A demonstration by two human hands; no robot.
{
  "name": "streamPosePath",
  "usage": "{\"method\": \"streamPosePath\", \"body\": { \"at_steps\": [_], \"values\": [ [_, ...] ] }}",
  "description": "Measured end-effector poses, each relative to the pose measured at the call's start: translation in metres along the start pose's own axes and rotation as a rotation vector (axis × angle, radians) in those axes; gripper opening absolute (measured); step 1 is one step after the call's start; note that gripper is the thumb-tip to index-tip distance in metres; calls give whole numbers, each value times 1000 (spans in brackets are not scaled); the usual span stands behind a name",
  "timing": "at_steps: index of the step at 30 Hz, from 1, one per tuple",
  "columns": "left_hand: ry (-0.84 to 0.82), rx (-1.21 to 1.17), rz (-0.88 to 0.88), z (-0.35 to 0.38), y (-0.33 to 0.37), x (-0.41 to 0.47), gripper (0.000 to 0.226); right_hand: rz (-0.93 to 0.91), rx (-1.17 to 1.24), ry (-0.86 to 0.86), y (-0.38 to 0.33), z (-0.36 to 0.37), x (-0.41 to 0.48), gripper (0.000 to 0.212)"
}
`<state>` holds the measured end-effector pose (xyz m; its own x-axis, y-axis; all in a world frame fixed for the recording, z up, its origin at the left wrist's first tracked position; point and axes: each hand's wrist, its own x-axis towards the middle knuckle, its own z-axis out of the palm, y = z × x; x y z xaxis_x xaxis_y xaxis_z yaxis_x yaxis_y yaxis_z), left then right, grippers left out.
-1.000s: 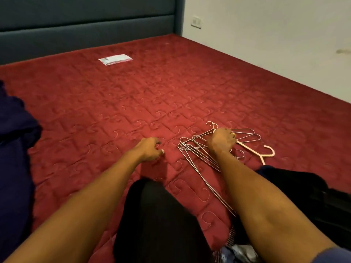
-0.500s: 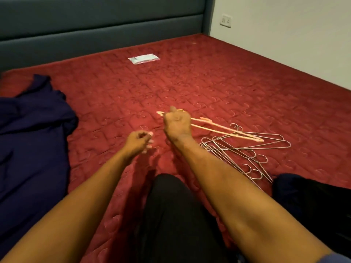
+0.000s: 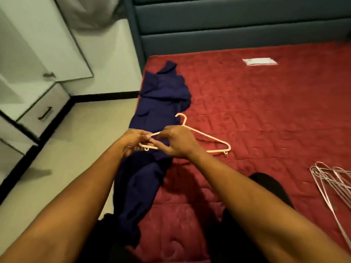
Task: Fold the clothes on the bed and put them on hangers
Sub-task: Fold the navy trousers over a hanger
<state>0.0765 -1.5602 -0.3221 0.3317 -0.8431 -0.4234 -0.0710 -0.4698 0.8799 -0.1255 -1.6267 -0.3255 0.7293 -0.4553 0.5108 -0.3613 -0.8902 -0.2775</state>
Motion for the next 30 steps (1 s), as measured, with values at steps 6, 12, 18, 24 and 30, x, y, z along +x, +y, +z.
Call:
{"method": "streamPosePath", "body": {
  "at_steps": [6, 12, 18, 24, 30],
  "values": [
    [44, 83, 53, -75, -25, -30, 25, 427, 41, 296, 26, 5, 0, 50],
    [-13, 210, 90, -118, -38, -53, 24, 572, 914, -459, 11, 3, -6, 29],
    [48, 113, 214, -146, -52, -76, 24, 334, 1316, -678, -14, -30, -6, 32],
    [-173, 326, 171, -154, -58, -81, 22, 357, 1333, -1152, -29, -30, -5, 36],
    [-266, 760, 4, -148, -93, -76, 30, 584, 655, -1258, -66, 41, -36, 25]
  ]
}}
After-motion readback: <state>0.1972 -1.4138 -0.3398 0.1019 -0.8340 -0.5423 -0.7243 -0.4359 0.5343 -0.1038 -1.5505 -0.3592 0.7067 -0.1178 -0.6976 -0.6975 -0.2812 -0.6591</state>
